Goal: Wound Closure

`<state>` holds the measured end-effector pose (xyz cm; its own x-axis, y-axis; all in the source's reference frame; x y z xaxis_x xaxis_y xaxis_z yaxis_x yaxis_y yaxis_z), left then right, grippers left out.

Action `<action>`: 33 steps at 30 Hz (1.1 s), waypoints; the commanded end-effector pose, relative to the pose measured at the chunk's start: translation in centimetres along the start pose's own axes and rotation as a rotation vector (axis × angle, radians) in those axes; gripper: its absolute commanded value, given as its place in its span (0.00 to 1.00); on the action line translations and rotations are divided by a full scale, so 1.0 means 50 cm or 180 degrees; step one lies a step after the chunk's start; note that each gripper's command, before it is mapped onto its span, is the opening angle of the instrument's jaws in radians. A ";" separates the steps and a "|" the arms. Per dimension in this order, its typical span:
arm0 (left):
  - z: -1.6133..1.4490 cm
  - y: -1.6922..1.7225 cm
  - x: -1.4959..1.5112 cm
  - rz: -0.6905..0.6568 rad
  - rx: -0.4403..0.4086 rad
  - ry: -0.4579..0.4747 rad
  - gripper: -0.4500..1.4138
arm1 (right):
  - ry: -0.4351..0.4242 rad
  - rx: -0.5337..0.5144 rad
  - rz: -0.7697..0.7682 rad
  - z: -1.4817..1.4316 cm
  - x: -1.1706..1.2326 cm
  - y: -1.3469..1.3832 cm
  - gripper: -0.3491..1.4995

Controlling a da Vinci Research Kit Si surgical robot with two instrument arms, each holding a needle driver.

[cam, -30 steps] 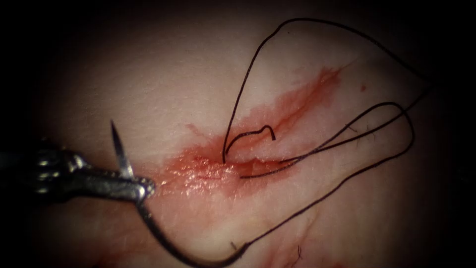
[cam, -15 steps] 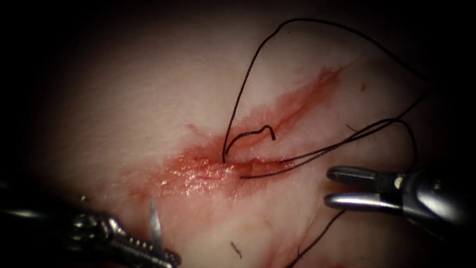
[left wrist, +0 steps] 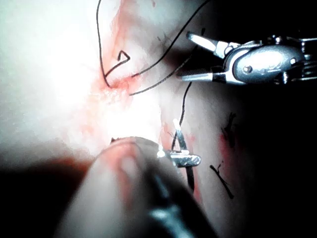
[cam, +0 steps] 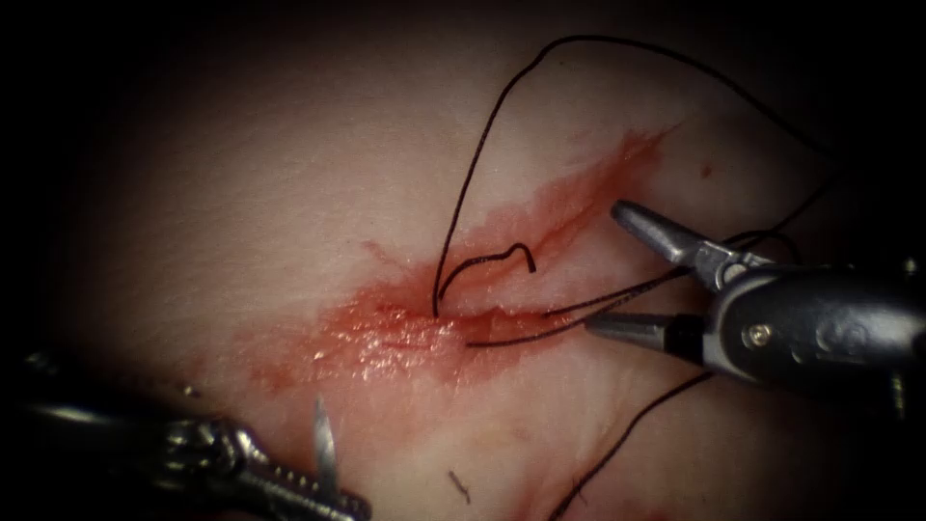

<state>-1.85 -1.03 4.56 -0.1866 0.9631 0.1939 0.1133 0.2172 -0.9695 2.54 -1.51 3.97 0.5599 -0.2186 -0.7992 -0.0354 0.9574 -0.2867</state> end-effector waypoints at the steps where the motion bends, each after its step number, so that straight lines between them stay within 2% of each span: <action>1: 0.0008 -0.0011 0.0003 0.0003 -0.0002 -0.0003 0.00 | 0.0058 0.0075 -0.0085 0.0025 0.0015 -0.0004 0.75; 6: 0.0009 -0.0010 0.0003 0.0001 -0.0006 -0.0015 0.00 | -0.0058 0.0210 -0.0429 0.0041 0.0013 -0.0022 0.75; 8: 0.0008 -0.0009 0.0003 -0.0001 -0.0005 -0.0010 0.00 | -0.0193 0.0258 -0.0600 0.0043 0.0011 -0.0030 0.74; 10: 0.0008 -0.0009 0.0004 -0.0001 -0.0006 -0.0012 0.00 | -0.0393 0.0265 -0.0797 0.0042 0.0010 -0.0033 0.67; 15: 0.0007 -0.0008 0.0003 -0.0003 -0.0009 -0.0020 0.00 | -0.0652 0.0152 -0.0956 0.0043 0.0006 -0.0032 0.67; 20: 0.0007 -0.0003 0.0005 -0.0010 -0.0011 -0.0013 0.00 | -0.0921 0.0211 -0.1138 0.0050 -0.0008 -0.0042 0.68; 26: 0.0007 -0.0001 0.0006 -0.0014 -0.0013 -0.0015 0.00 | -0.1042 0.0235 -0.1275 0.0060 -0.0019 -0.0051 0.63; 28: 0.0007 0.0001 0.0007 -0.0018 -0.0015 -0.0017 0.00 | -0.1078 0.0227 -0.1258 0.0059 -0.0019 -0.0056 0.46; 29: 0.0007 0.0002 0.0007 -0.0019 -0.0016 -0.0018 0.00 | -0.1091 0.0253 -0.1251 0.0057 -0.0018 -0.0058 0.20; 30: 0.0006 0.0002 0.0007 -0.0019 -0.0016 -0.0018 0.00 | -0.1114 0.0309 -0.1259 0.0055 -0.0016 -0.0058 0.00; 33: 0.0006 0.0003 0.0007 -0.0020 -0.0017 -0.0020 0.00 | -0.1213 0.0469 -0.1134 0.0051 -0.0011 -0.0053 0.00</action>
<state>-1.83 -1.00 4.50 -0.1925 0.9606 0.2005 0.1170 0.2253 -0.9672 2.64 -1.74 4.22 0.7777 -0.4755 -0.4111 0.3115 0.8596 -0.4050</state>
